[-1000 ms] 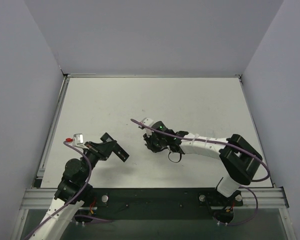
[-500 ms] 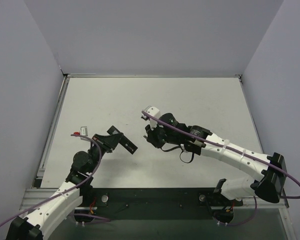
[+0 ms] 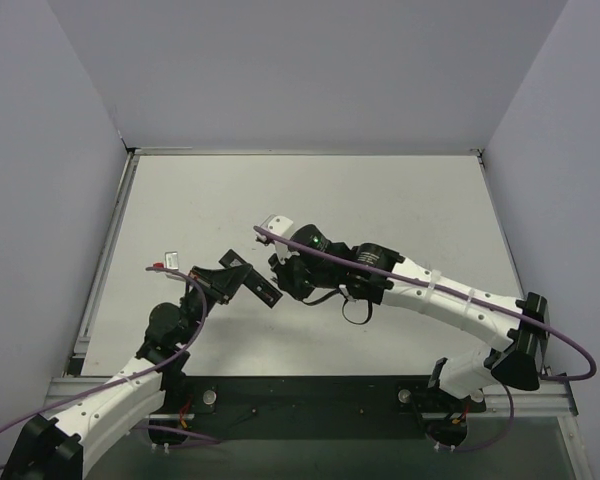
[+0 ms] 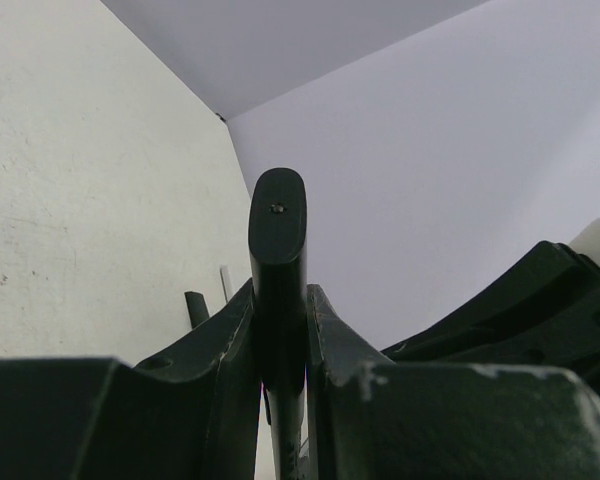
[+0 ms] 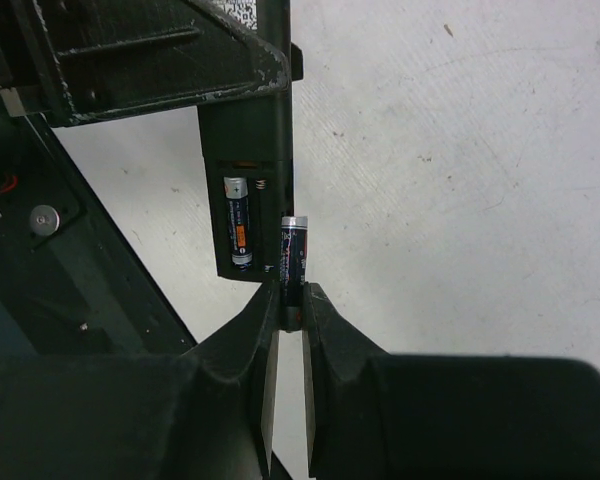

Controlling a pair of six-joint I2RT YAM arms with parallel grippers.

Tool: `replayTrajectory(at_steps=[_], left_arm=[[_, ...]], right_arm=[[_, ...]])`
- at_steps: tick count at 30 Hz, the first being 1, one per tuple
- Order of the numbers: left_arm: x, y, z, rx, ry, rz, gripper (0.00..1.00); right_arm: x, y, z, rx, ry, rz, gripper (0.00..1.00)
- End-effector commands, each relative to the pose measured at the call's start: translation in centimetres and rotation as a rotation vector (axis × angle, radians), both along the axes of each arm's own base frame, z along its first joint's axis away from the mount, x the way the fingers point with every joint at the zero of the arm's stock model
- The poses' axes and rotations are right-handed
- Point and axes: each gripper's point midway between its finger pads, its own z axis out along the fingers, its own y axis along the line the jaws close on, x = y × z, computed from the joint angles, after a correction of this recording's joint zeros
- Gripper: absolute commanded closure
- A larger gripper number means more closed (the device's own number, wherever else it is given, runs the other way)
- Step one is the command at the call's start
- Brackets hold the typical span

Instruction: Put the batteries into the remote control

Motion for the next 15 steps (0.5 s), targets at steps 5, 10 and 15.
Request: replayTrajectory(at_steps=[5,10,15], left_arm=[[-0.2,0.2,1.9,-0.1,-0.016,0.021,1.0],[-0.1,0.1,1.7,-0.114,0.008,0.02,1.0],[-0.1,0.1,1.7,-0.134,0.018,0.02,1.0]], right_arm=[[-0.9,1.0,-0.2,-0.063,0.012,0.022,1.0],[-1.0,1.2,-0.8,-0.096,0.011,0.026,1.0],[-0.9,1.4,-1.0,-0.118,0.007,0.029,1.0]])
